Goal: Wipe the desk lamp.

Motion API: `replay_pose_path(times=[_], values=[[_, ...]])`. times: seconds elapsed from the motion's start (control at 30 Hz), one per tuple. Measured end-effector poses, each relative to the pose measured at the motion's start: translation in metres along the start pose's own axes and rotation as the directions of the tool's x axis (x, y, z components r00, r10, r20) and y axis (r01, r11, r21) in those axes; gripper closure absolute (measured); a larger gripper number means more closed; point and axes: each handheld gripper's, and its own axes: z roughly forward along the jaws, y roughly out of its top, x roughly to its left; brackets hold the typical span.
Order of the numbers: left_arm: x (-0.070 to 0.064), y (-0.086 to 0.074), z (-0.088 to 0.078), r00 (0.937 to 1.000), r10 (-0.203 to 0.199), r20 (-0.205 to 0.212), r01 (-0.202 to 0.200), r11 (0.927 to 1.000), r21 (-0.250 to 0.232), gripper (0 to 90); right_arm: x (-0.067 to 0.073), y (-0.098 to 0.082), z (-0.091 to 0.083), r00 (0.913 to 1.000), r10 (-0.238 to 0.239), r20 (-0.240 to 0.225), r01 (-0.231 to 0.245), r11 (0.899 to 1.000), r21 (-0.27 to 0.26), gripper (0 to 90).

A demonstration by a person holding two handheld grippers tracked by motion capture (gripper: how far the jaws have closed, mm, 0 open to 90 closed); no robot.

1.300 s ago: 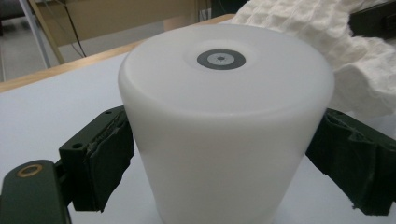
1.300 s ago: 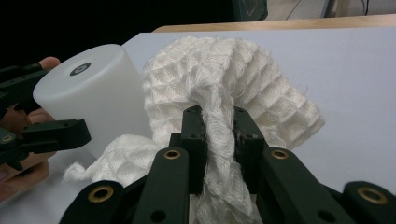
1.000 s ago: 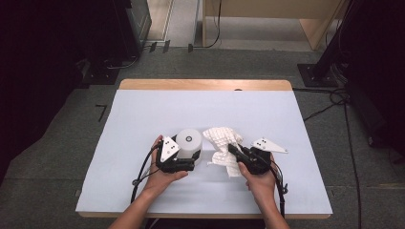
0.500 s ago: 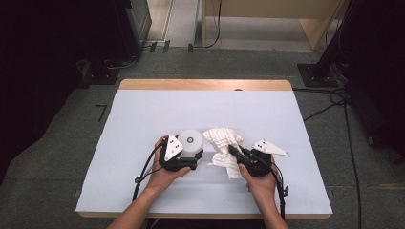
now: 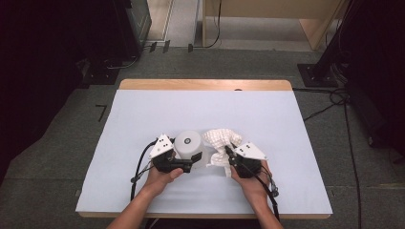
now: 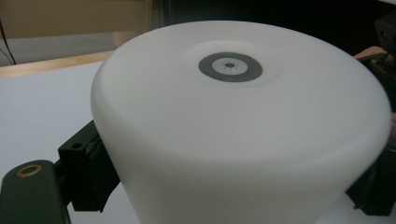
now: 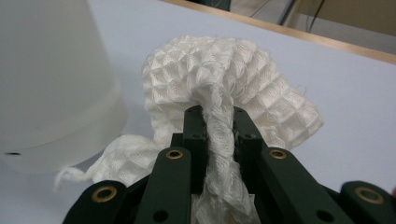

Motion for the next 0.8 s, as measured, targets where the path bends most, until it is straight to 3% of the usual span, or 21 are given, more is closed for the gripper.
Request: replay_pose_path(times=[0.07, 0.17, 0.23, 0.3, 0.43, 0.57, 0.67, 0.8], values=[[-0.002, -0.002, 0.002, 0.9999, 0.008, -0.014, -0.008, 0.9998, 0.02, 9.0, 0.008, 0.0, 0.003, 0.9979, 0.007, -0.065, -0.008, 1.0, -0.007, 79.6], [-0.002, -0.005, 0.005, 0.9996, 0.017, -0.024, -0.016, 0.999, 0.043, 9.0, 0.016, 0.004, 0.001, 0.9801, 0.04, -0.195, -0.05, 0.998, -0.043, 79.7], [-0.002, -0.007, 0.007, 0.9995, 0.011, -0.028, -0.009, 0.9982, 0.06, 9.0, 0.018, 0.006, 0.0, 0.9766, 0.039, -0.212, -0.051, 0.997, -0.055, 79.8], [-0.002, -0.01, 0.01, 0.9993, 0.01, -0.035, -0.007, 0.9969, 0.078, 9.0, 0.019, 0.009, -0.001, 0.9657, 0.052, -0.254, -0.076, 0.994, -0.085, 80.0], [-0.004, -0.012, 0.013, 0.9996, 0.013, -0.024, -0.011, 0.9955, 0.094, 9.1, 0.019, 0.013, -0.006, 0.9622, 0.052, -0.267, -0.09, 0.987, -0.132, 80.2], [-0.006, -0.012, 0.013, 0.9995, 0.022, -0.025, -0.019, 0.995, 0.098, 9.1, 0.019, 0.019, -0.011, 0.9665, 0.001, -0.257, -0.053, 0.979, -0.196, 80.2], [-0.003, -0.009, 0.01, 0.9991, 0.021, -0.037, -0.018, 0.9968, 0.077, 9.1, 0.022, 0.017, -0.01, 0.9653, -0.021, -0.26, -0.031, 0.981, -0.193, 80.3], [0.004, -0.003, 0.002, 0.9988, -0.003, -0.049, 0.006, 0.9991, 0.043, 9.1, 0.028, 0.011, 0.0, 0.9617, -0.04, -0.271, 0.003, 0.991, -0.136, 80.3]])
